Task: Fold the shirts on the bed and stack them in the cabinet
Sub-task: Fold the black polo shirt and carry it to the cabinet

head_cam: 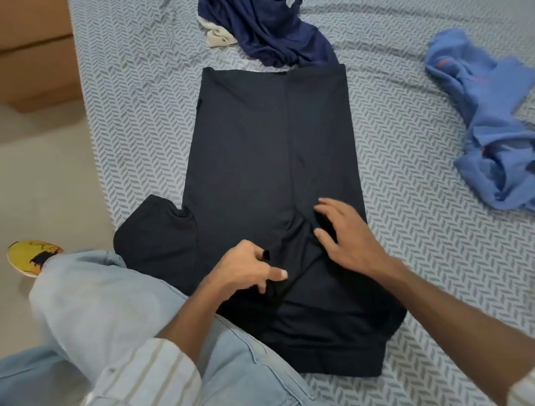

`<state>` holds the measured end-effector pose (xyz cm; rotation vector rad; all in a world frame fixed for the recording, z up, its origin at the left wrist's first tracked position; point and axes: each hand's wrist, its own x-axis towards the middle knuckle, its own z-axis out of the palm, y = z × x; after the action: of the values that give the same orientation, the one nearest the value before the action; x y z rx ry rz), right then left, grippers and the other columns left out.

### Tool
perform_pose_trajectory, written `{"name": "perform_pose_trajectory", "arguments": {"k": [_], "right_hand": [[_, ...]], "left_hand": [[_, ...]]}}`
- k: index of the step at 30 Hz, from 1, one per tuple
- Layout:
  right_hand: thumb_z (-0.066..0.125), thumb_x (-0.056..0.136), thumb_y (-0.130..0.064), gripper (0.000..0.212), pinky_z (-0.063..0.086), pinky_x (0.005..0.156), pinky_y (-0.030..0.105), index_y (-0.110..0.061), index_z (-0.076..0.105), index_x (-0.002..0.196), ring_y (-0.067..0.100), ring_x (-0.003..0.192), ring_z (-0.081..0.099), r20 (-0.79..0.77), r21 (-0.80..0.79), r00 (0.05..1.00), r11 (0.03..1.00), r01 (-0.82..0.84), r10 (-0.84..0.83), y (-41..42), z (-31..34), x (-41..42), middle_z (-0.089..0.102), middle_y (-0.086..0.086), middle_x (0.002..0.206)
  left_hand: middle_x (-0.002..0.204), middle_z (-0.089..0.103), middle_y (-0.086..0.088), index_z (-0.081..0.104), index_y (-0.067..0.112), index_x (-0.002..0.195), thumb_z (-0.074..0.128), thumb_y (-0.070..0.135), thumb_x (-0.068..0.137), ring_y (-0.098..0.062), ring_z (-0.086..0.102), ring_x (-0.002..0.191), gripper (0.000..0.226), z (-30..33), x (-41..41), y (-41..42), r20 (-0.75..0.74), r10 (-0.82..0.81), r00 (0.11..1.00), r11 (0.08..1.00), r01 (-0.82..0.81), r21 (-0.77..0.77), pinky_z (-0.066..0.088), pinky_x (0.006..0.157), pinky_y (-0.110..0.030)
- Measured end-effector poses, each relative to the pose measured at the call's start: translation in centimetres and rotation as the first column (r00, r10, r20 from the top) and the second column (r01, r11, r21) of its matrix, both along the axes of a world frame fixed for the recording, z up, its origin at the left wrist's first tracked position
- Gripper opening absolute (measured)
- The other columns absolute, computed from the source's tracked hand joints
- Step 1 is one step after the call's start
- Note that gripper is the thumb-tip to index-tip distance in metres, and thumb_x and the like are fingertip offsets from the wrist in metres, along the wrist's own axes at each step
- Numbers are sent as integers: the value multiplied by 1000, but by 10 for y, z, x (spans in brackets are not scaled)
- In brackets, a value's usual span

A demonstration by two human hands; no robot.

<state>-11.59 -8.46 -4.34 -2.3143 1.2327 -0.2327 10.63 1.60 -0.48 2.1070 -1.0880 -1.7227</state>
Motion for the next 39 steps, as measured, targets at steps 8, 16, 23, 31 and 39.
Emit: {"name": "perform_pose_trajectory", "arguments": {"k": [8,16,23,31,39], "right_hand": [[58,85,-61,79,28,118,32,-15,44,148,18,141,36,-78,-21,989,992,-128,126,93,8,-63,41,4,153],[63,83,-32,63,38,112,30,-15,49,143,16,133,44,-44,-86,991,988,-130,127,121,14,-85,47,2,147],[71,62,7,82,54,91,39,-14,48,139,27,108,61,-116,-223,988,967,-125,101,121,5,-94,60,8,128],[68,57,7,83,54,79,30,-14,51,135,18,91,52,-142,-200,982,968,-155,128,131,15,-100,58,0,109],[51,62,-28,51,51,72,34,-20,64,111,17,82,55,-209,-123,973,984,-126,99,123,29,-93,58,-8,97]], "left_hand": [[66,60,9,55,15,72,63,35,91,-14,59,69,29,4,-11,22,8,402,916,864,-376,-336,46,68,-35],[87,58,0,47,17,101,45,50,100,-20,55,76,33,3,-7,25,116,452,885,869,-407,-280,47,62,-35],[108,66,-5,35,36,127,86,27,73,-18,65,90,74,-5,8,40,-79,351,933,921,-359,-151,52,68,-30],[116,60,-2,37,36,121,64,17,91,-22,64,98,45,-7,16,44,8,469,883,853,-450,-263,56,57,-25],[103,62,-3,36,32,119,67,32,88,-25,62,88,44,-6,17,48,366,281,887,951,-208,-227,53,78,-38]]}}
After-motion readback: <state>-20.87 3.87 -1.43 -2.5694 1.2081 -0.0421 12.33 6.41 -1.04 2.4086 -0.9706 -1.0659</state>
